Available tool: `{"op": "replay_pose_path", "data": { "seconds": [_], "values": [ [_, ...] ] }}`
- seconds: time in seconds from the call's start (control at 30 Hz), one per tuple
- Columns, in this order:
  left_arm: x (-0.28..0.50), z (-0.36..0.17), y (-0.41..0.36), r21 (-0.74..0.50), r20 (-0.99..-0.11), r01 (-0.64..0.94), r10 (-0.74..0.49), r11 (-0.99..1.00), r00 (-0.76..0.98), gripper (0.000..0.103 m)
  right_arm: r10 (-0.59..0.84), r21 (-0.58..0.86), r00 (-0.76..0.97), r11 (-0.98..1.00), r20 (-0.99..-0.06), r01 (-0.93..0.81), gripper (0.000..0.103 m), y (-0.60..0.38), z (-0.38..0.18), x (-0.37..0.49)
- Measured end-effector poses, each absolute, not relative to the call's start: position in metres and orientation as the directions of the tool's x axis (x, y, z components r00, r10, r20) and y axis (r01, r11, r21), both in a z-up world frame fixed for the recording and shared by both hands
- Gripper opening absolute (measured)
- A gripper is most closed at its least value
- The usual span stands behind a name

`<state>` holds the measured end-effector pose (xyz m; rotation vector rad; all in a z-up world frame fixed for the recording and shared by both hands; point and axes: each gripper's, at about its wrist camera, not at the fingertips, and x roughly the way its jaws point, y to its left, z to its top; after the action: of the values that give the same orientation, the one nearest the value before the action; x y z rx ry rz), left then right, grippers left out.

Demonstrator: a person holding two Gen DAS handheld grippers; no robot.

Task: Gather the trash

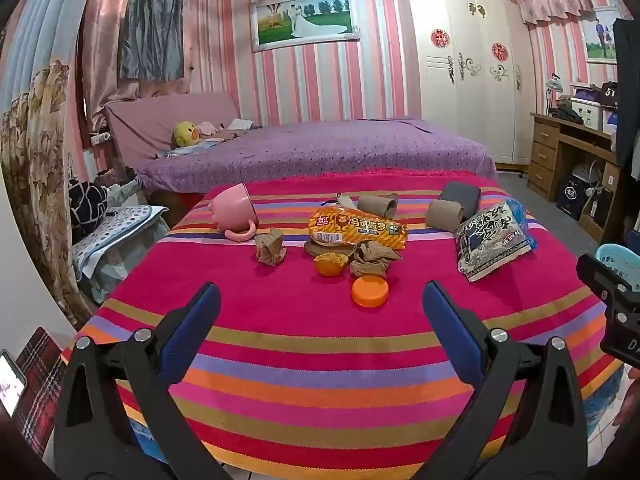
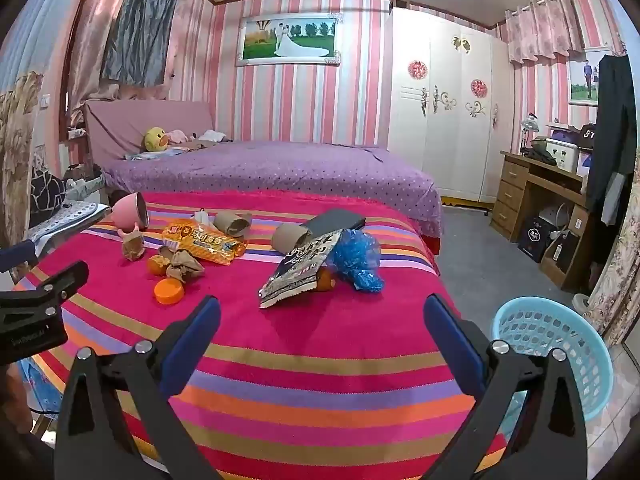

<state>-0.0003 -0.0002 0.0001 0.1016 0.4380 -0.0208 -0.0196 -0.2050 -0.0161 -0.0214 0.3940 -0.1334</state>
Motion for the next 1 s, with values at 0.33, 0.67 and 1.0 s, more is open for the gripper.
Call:
{"op": "replay_pose_path", "data": {
  "seconds": [0.33, 0.67, 1.0],
  "values": [
    [0.0, -0.001, -0.002, 0.09, -0.424, 0.04, 0.002, 0.995, 0.906, 0.098, -0.135, -0.049, 0.919, 0.991, -0.371, 0.126, 0.099, -0.204, -0.013, -0.018],
    [0.0, 0.001, -0.002, 0.085, -0.424, 0.039, 0.001, 0.996, 0.906, 0.098, -0.137, -0.052, 0.923, 0.991, -0.36, 0.127, 0.099, -0.203, -0.01, -0.022],
    [0.0, 0.003, -0.004, 0.084, -0.424, 0.042, -0.002, 0.996, 0.906, 0.098, -0.141, -0.05, 0.926, 0.99, -0.35, 0.131, 0.099, -0.204, -0.004, -0.026]
  ]
}}
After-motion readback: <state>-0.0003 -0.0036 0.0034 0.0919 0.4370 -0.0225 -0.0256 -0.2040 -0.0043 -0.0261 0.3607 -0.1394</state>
